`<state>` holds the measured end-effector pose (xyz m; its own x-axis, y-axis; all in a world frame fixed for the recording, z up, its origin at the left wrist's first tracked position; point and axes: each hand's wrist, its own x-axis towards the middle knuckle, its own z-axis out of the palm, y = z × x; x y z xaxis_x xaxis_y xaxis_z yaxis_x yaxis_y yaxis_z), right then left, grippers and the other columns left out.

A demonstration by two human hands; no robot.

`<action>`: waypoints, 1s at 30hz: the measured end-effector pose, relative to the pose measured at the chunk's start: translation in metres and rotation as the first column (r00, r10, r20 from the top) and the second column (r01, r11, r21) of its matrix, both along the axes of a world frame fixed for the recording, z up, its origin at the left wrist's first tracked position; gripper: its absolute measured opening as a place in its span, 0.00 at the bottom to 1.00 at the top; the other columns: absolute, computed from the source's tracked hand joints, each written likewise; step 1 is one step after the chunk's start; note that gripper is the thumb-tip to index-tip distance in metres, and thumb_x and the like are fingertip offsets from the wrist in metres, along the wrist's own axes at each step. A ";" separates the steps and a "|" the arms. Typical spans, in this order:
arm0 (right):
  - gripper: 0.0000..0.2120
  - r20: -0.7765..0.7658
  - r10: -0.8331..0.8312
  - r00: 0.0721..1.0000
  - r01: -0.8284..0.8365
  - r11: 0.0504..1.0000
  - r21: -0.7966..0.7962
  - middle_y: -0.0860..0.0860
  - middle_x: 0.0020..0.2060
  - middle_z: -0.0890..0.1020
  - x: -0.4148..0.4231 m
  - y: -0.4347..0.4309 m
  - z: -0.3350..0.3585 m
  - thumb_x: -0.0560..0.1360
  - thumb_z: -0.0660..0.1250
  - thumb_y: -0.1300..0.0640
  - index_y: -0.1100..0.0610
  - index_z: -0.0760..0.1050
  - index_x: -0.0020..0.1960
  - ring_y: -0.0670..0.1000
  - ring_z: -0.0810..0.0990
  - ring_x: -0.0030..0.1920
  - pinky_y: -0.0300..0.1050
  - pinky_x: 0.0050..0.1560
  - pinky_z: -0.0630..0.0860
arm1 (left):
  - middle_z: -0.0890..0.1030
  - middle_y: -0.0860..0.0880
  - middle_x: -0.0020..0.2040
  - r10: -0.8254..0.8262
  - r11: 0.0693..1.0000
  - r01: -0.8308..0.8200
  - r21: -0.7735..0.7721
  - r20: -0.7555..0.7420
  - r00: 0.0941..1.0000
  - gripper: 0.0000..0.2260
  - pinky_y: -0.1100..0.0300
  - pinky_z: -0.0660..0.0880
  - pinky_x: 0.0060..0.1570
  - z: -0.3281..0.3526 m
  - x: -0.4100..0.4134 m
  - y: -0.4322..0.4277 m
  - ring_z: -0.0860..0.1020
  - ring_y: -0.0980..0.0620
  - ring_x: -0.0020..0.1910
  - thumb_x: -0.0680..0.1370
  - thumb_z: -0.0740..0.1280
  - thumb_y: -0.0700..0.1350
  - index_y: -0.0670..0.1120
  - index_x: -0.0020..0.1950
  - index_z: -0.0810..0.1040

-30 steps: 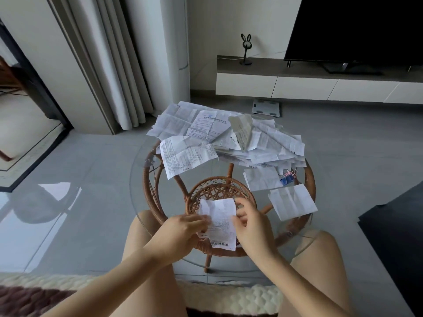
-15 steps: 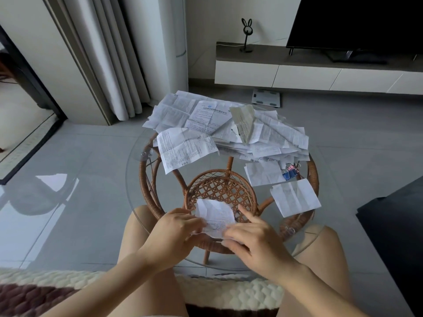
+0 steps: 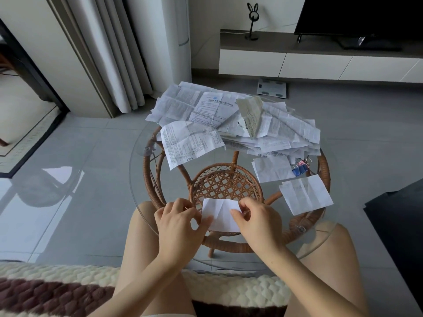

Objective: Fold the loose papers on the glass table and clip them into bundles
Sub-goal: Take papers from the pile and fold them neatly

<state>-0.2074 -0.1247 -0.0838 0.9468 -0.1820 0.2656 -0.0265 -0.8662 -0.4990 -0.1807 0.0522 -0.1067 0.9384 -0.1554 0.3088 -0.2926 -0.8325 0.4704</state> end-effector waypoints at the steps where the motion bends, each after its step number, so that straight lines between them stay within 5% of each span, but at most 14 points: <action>1: 0.12 0.011 -0.008 1.000 0.009 1.000 -0.029 0.45 0.23 0.75 0.000 0.001 -0.001 0.63 0.79 0.60 0.55 0.74 0.32 0.44 0.67 0.23 0.26 0.26 0.54 | 0.75 0.56 0.40 0.013 1.000 -0.013 0.013 -0.008 1.000 0.20 0.53 0.65 0.48 0.000 0.000 -0.001 0.75 0.51 0.42 0.71 0.59 0.63 0.53 0.28 0.78; 14: 0.11 -0.027 -0.084 0.996 0.084 0.996 0.001 0.46 0.26 0.76 0.003 0.004 -0.005 0.65 0.77 0.61 0.55 0.74 0.35 0.45 0.70 0.25 0.28 0.26 0.58 | 0.76 0.52 0.44 -0.023 0.995 0.015 0.098 0.084 0.996 0.12 0.53 0.67 0.49 -0.002 0.000 -0.002 0.73 0.48 0.45 0.69 0.66 0.58 0.50 0.41 0.76; 19: 0.08 -0.111 -0.083 0.990 0.082 0.997 -0.014 0.45 0.32 0.77 0.005 0.004 0.003 0.71 0.73 0.55 0.55 0.75 0.40 0.46 0.72 0.31 0.30 0.28 0.57 | 0.81 0.46 0.56 -0.454 0.888 0.423 0.181 0.196 0.869 0.12 0.50 0.70 0.63 0.003 0.005 -0.004 0.78 0.45 0.57 0.74 0.61 0.44 0.48 0.49 0.84; 22: 0.08 -0.119 -0.090 0.989 0.089 0.996 -0.018 0.46 0.33 0.78 0.006 0.003 0.003 0.71 0.73 0.54 0.55 0.75 0.42 0.46 0.73 0.32 0.31 0.29 0.59 | 0.82 0.48 0.58 -0.566 0.815 0.534 0.226 0.116 0.816 0.17 0.52 0.76 0.59 0.000 0.002 -0.004 0.79 0.48 0.59 0.74 0.58 0.41 0.48 0.54 0.84; 25: 0.14 -0.066 -0.076 0.995 0.074 0.997 -0.026 0.48 0.38 0.81 0.005 0.003 0.001 0.66 0.77 0.57 0.55 0.77 0.49 0.48 0.77 0.34 0.29 0.29 0.62 | 0.80 0.49 0.60 -0.564 0.815 0.543 0.202 0.060 0.824 0.19 0.54 0.77 0.54 0.000 0.003 -0.002 0.79 0.47 0.59 0.68 0.70 0.33 0.48 0.56 0.83; 27: 0.21 0.010 0.021 1.000 -0.020 0.994 -0.107 0.52 0.46 0.81 0.002 0.001 -0.001 0.63 0.79 0.60 0.55 0.79 0.55 0.51 0.80 0.41 0.35 0.33 0.71 | 0.80 0.49 0.60 -0.574 0.808 0.557 0.194 0.047 0.817 0.22 0.55 0.75 0.55 0.003 0.006 0.000 0.79 0.47 0.59 0.65 0.73 0.31 0.49 0.56 0.83; 30: 0.15 0.070 0.254 0.965 -0.227 0.937 -0.265 0.56 0.56 0.80 -0.005 -0.011 -0.006 0.68 0.74 0.63 0.58 0.81 0.55 0.57 0.78 0.55 0.52 0.53 0.77 | 0.80 0.48 0.60 -0.634 0.766 0.617 0.182 0.050 0.772 0.19 0.52 0.77 0.55 0.004 0.014 0.007 0.79 0.46 0.59 0.68 0.70 0.32 0.48 0.55 0.84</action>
<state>-0.2129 -0.1360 -0.0903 0.9195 0.1334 0.3699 0.2375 -0.9381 -0.2520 -0.1670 0.0596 -0.1025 0.5810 -0.7474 0.3222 -0.8117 -0.5034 0.2962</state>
